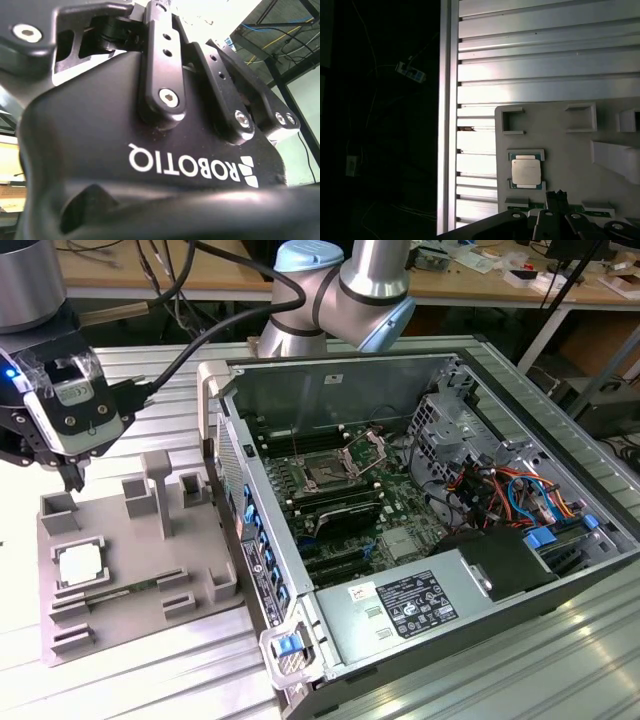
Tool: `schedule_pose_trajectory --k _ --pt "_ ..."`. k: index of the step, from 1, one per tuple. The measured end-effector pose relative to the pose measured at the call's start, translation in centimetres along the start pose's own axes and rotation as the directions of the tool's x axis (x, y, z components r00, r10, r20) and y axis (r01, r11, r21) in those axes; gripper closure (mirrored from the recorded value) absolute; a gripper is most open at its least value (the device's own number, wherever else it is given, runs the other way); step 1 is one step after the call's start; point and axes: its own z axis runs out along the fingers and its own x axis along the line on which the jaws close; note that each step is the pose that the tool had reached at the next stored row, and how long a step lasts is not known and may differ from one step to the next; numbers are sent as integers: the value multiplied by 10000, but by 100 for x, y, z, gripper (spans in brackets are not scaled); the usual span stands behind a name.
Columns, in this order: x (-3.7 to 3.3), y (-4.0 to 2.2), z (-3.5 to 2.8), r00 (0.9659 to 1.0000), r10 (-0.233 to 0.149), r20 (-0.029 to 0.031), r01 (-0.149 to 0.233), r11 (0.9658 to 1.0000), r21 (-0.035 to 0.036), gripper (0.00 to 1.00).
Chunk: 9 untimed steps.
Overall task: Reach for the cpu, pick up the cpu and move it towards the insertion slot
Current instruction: 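Reach for the cpu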
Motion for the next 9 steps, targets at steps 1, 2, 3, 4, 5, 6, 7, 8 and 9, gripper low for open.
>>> schedule_pose_trajectory --k 1,2,3,4,5,6,7,8,9 --pt "2 0 1 10000 0 -1 0 10000 1 89" --pt "3 0 2 10000 0 -1 0 10000 1 89" --pt "3 0 3 10000 0 -1 0 10000 0 89" --pt "5 0 5 10000 0 -1 0 10000 1 89" --pt "7 0 6 10000 0 -1 0 10000 0 89" --pt "8 0 7 10000 0 -1 0 10000 0 89" --pt "9 0 8 10000 0 -1 0 10000 1 89" --pt "12 0 11 10000 0 -1 0 10000 1 89" --pt "15 0 15 10000 0 -1 0 10000 1 89"
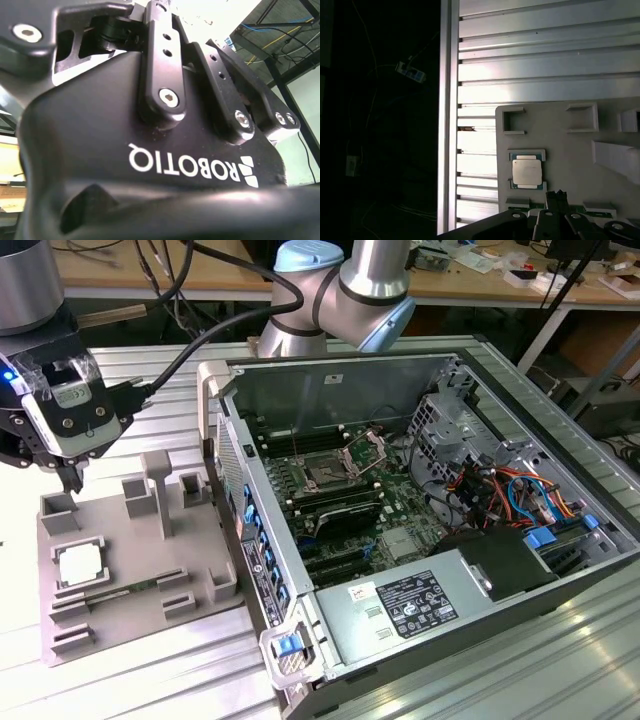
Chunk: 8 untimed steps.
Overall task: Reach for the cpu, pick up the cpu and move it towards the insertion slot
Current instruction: 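Reach for the cpu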
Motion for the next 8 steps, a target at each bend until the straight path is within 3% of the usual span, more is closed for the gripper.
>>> schedule_pose_trajectory --k 8 --pt "16 0 15 10000 0 0 0 10000 0 89"
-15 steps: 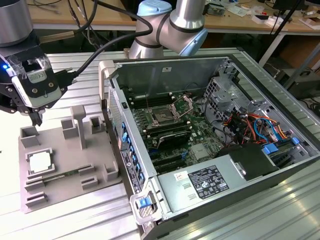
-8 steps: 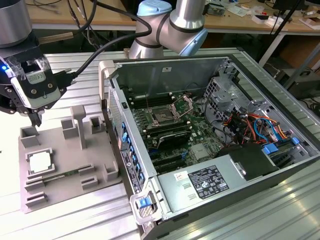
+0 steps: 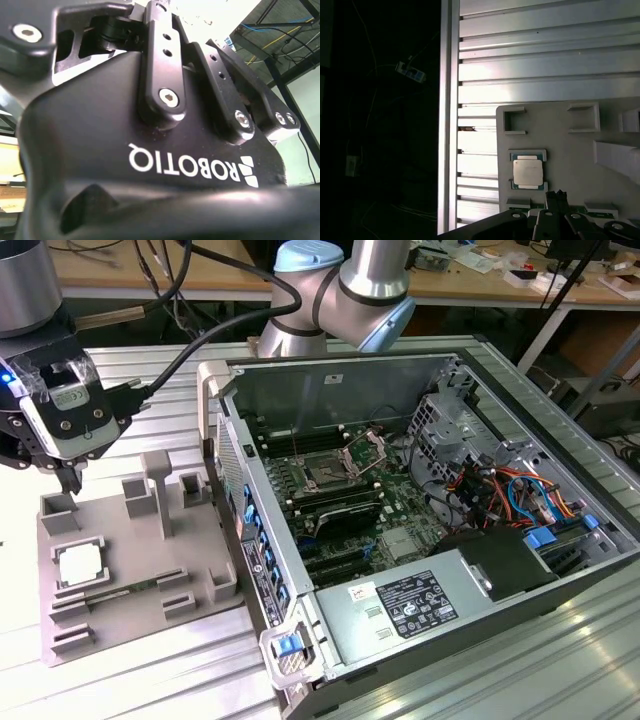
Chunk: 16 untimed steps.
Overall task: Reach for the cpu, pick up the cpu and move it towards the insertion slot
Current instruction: 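Reach for the cpu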
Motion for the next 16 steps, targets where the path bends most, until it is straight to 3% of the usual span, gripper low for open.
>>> schedule_pose_trajectory --k 16 --pt "20 -1 29 10000 0 0 0 10000 0 89"
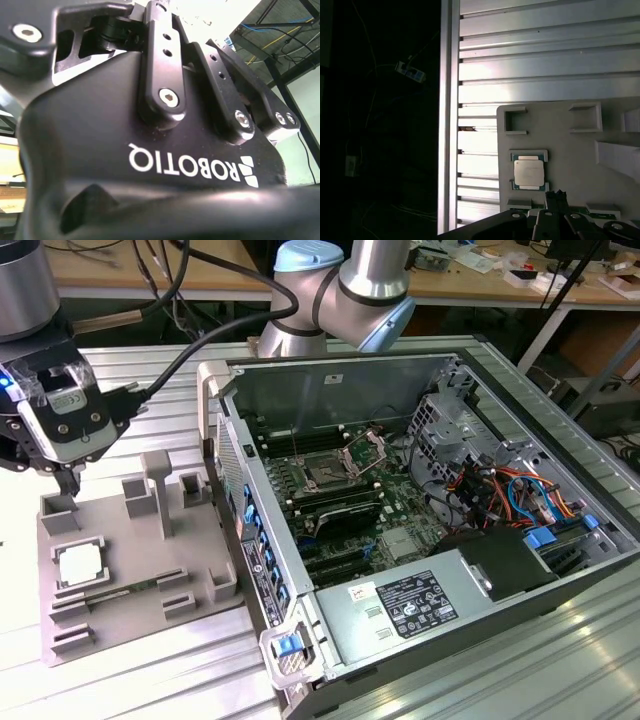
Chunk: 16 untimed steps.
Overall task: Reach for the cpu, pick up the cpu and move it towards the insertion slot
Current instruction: 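Reach for the cpu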
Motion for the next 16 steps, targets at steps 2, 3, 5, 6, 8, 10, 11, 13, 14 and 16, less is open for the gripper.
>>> schedule_pose_trajectory --k 2,3,5,6,8,10,11,13,14,16 --pt "2 0 4 10000 0 0 0 10000 0 89" --pt "3 0 5 10000 0 0 0 10000 0 89" --pt "6 0 10 10000 0 0 0 10000 0 89" --pt "6 0 12 10000 0 0 0 10000 0 89" --pt "9 0 15 10000 0 0 0 10000 0 89" --pt "11 -1 19 10000 0 0 0 10000 0 89" --pt "12 0 22 10000 1 0 -1 10000 0 89" --pt "14 -1 25 10000 0 0 0 10000 0 89" --pt "15 -1 27 10000 0 0 0 10000 0 89" --pt "17 -1 32 10000 0 1 0 10000 -1 89"
